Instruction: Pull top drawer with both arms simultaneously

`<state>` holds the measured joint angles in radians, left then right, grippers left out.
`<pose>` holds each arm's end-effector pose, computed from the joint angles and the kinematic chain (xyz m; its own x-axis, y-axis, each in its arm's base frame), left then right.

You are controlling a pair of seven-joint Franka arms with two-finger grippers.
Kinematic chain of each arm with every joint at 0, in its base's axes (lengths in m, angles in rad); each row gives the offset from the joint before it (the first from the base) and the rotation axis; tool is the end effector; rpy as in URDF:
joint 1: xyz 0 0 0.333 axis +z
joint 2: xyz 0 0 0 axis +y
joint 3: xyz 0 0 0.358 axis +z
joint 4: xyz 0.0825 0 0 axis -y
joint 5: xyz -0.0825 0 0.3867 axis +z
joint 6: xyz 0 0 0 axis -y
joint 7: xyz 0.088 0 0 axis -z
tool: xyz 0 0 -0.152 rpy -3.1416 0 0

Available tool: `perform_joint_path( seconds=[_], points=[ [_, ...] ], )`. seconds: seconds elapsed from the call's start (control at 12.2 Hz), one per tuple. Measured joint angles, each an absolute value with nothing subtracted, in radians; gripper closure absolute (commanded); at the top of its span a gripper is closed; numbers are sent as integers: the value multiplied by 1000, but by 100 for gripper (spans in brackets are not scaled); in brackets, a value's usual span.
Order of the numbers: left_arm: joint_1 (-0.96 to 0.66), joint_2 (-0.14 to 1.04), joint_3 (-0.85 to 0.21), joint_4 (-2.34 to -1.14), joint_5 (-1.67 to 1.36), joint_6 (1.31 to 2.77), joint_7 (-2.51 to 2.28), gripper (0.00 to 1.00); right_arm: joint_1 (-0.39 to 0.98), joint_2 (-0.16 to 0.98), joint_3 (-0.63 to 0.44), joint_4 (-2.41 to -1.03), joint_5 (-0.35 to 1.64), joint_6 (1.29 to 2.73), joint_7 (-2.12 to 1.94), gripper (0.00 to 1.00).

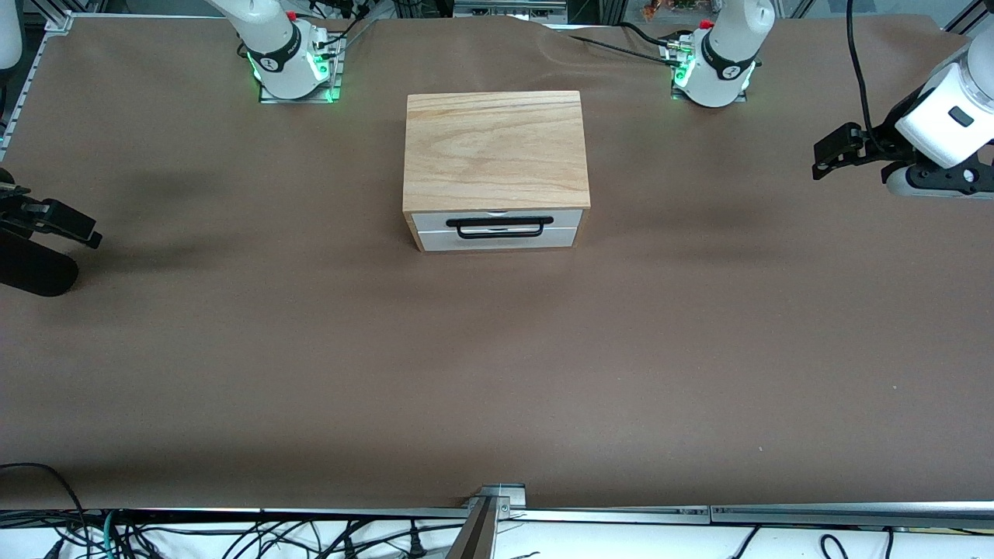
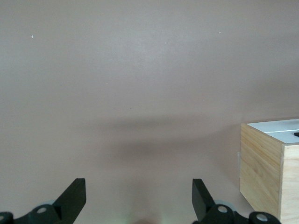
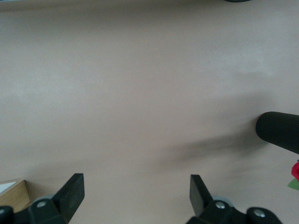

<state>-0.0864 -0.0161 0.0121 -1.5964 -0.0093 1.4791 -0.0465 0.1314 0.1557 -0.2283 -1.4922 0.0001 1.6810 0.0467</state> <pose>0.5348 -0.0412 0.6110 0.9944 -0.0283 -0.1014 -0.0279 -0.9996 0.0048 0.6190 -0.0498 0.5797 0.9895 -0.1391 0.0386 -0.1404 -0.9895 0.0332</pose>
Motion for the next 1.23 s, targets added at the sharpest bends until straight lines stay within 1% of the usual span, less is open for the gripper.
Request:
perform_joint_path(
  seconds=[0.41,1.23],
  points=[
    [-86,-16,12,-1597,-9,1479,-46,0,165,158,-227,-1492,-28,1681,45,0],
    [-86,-10,12,-1599,-9,1479,-47,0,166,158,-228,-1491,-30,1681,45,0]
  ],
)
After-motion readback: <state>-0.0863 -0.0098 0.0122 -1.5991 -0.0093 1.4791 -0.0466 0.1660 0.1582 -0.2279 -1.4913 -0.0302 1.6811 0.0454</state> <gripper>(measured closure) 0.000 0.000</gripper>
